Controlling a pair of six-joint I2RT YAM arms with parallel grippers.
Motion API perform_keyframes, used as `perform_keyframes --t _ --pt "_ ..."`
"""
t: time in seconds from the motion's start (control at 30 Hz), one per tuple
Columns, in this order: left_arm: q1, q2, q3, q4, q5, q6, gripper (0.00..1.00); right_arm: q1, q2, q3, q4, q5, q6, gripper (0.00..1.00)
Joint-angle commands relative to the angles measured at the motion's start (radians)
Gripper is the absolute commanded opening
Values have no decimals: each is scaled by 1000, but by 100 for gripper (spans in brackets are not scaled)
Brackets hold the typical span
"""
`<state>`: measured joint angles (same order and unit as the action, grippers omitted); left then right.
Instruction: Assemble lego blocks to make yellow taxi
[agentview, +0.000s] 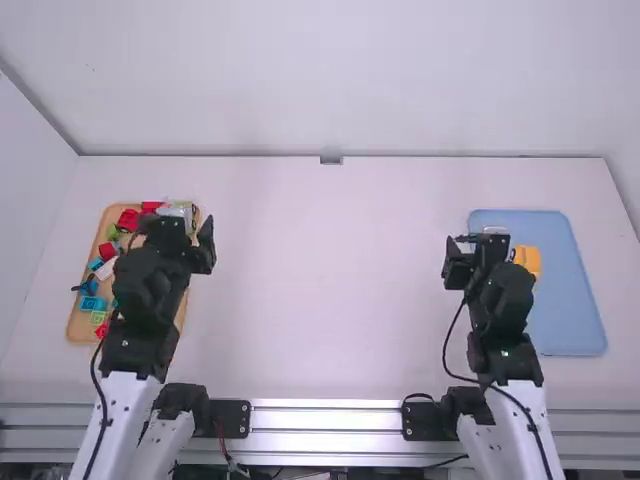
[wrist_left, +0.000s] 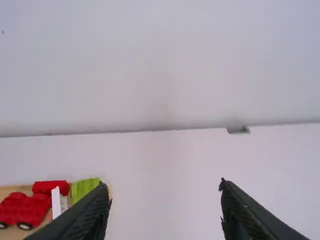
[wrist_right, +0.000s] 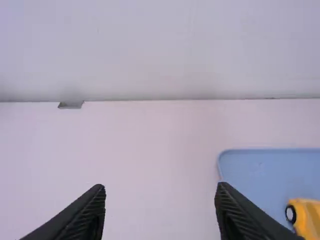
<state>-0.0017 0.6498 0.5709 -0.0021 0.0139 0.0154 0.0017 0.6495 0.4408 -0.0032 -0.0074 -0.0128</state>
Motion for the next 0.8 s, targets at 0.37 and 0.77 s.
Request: perform_keyframes --t 0.37,0.77 --pt "2 -319 -318 2 -14 -15 27 -2 -313 -317 3 7 13 27" --pt "2 -522 -522 2 -14 -15 7 -2 -514 -441 3 7 13 7"
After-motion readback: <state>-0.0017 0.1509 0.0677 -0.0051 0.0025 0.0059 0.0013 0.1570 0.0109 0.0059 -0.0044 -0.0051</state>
